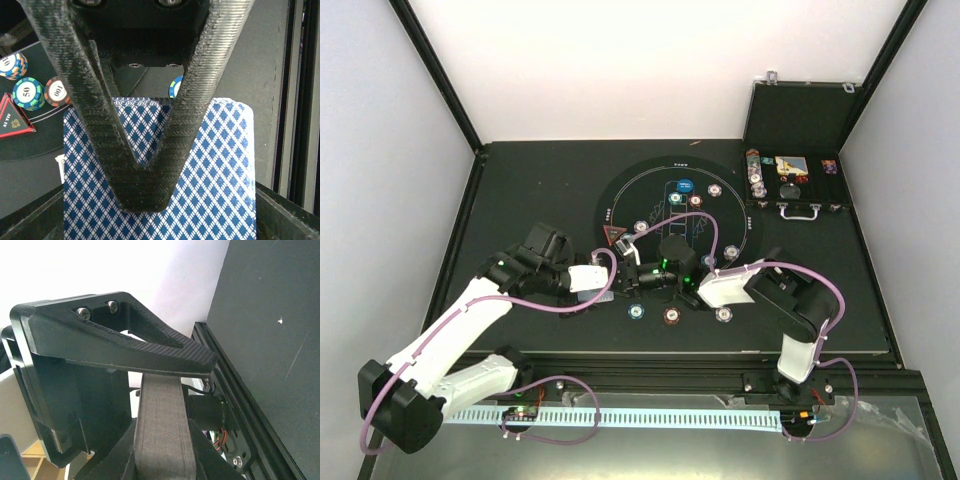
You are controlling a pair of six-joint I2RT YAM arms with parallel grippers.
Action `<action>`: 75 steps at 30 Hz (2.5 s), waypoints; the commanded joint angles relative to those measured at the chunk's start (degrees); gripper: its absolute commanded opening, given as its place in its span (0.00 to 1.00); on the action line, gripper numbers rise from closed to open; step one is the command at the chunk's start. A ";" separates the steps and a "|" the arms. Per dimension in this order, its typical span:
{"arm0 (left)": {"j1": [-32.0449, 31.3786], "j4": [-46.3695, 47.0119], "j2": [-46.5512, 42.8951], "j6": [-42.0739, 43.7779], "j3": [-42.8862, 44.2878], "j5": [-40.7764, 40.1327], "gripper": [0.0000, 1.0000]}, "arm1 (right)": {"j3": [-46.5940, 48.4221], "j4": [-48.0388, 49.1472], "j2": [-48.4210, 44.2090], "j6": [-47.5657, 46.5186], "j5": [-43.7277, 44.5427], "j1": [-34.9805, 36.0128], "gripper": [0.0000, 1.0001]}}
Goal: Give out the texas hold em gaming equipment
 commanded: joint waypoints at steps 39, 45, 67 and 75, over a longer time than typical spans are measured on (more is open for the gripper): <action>0.18 -1.29 -2.18 0.48 1.22 -1.04 0.15 | 9.79 -25.82 0.74 -16.83 -3.82 -0.37 0.63; 0.18 -1.26 -2.27 -0.09 1.18 -1.82 0.13 | 7.72 -28.70 -0.32 -19.84 -5.04 -2.97 0.58; 0.24 0.17 -1.71 -1.05 0.78 -2.97 0.11 | 7.09 -39.79 -8.25 -26.74 -3.88 -5.62 0.50; 0.25 0.74 -1.10 -1.23 -0.18 -3.94 0.10 | 9.86 -47.24 -11.35 -30.35 -2.55 -5.72 0.49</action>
